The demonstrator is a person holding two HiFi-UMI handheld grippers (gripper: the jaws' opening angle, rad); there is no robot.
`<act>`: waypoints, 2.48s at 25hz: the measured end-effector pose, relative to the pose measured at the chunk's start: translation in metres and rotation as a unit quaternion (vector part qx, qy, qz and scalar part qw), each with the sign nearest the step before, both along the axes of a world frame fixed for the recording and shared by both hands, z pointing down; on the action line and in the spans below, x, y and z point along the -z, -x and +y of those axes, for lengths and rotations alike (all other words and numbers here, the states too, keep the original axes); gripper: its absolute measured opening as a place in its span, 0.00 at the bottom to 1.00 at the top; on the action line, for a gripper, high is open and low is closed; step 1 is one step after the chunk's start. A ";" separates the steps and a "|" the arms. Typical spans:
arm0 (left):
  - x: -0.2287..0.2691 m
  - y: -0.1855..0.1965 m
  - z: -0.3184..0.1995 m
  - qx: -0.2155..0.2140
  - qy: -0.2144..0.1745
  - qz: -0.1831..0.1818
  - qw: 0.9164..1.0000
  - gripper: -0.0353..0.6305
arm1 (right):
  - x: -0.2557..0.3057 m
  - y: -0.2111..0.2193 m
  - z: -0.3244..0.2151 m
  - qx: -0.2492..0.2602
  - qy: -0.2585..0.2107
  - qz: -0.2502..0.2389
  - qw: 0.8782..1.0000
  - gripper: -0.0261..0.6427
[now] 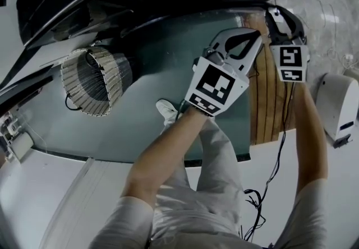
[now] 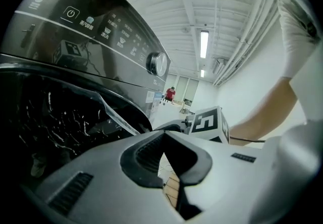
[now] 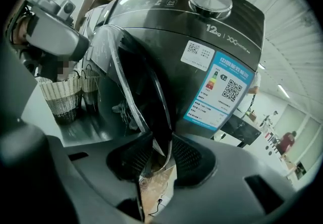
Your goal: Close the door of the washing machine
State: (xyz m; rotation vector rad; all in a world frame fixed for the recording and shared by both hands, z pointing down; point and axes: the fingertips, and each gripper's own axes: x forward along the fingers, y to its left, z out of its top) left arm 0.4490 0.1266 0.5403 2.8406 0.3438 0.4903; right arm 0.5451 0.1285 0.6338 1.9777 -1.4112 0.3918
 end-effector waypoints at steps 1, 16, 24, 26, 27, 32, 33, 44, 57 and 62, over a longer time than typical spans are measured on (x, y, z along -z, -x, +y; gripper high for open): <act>0.001 0.003 -0.001 0.002 -0.001 0.001 1.000 0.06 | 0.002 0.000 0.002 -0.008 -0.002 0.008 1.000 0.23; 0.027 0.068 -0.042 0.037 -0.021 0.006 0.999 0.06 | 0.064 0.064 0.050 -0.050 -0.092 -0.010 0.994 0.06; 0.098 0.105 -0.060 0.067 -0.043 0.022 0.997 0.06 | 0.163 0.117 0.057 -0.065 -0.154 -0.056 0.984 0.06; 0.130 0.116 -0.060 0.068 -0.043 0.030 0.996 0.06 | 0.202 0.131 0.058 -0.060 -0.167 -0.063 0.982 0.06; 0.146 0.122 -0.060 0.067 -0.045 0.036 0.996 0.06 | 0.221 0.137 0.057 -0.058 -0.175 -0.066 0.981 0.06; 0.220 0.156 -0.061 0.075 -0.054 0.043 0.995 0.06 | 0.306 0.155 0.061 -0.064 -0.213 -0.083 0.972 0.06; 0.234 0.165 -0.061 0.078 -0.053 0.039 0.995 0.06 | 0.322 0.158 0.063 -0.068 -0.218 -0.085 0.970 0.06; 0.379 0.238 -0.089 0.142 -0.067 0.092 0.983 0.06 | 0.492 0.181 0.101 -0.092 -0.280 -0.060 0.954 0.06; 0.486 0.311 -0.122 0.204 -0.113 0.156 0.960 0.06 | 0.584 0.224 0.127 -0.075 -0.334 -0.011 0.940 0.06; 0.508 0.313 -0.118 0.202 -0.121 0.182 0.955 0.06 | 0.600 0.228 0.143 -0.091 -0.359 -0.006 0.929 0.06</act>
